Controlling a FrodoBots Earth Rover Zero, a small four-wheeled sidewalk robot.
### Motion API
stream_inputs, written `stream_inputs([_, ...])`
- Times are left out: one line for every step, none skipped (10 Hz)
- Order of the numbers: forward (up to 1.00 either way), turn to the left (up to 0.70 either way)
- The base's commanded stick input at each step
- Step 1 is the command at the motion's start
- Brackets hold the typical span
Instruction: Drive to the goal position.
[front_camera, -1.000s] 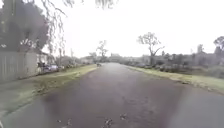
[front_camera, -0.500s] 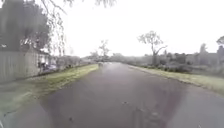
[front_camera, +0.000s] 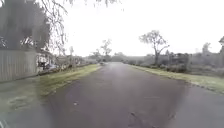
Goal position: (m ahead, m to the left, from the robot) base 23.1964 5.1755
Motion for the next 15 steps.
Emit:
stream_inputs([0.7,0.0])
stream_inputs([0.7,0.0])
stream_inputs([0.7,0.0])
stream_inputs([0.7,0.0])
stream_inputs([0.7,0.0])
stream_inputs([0.7,0.0])
stream_inputs([0.7,0.0])
stream_inputs([0.7,0.0])
stream_inputs([0.7,0.0])
stream_inputs([0.7,0.0])
stream_inputs([0.7,0.0])
stream_inputs([0.7,0.0])
stream_inputs([0.7,0.0])
stream_inputs([0.7,-0.35])
stream_inputs([0.7,-0.35])
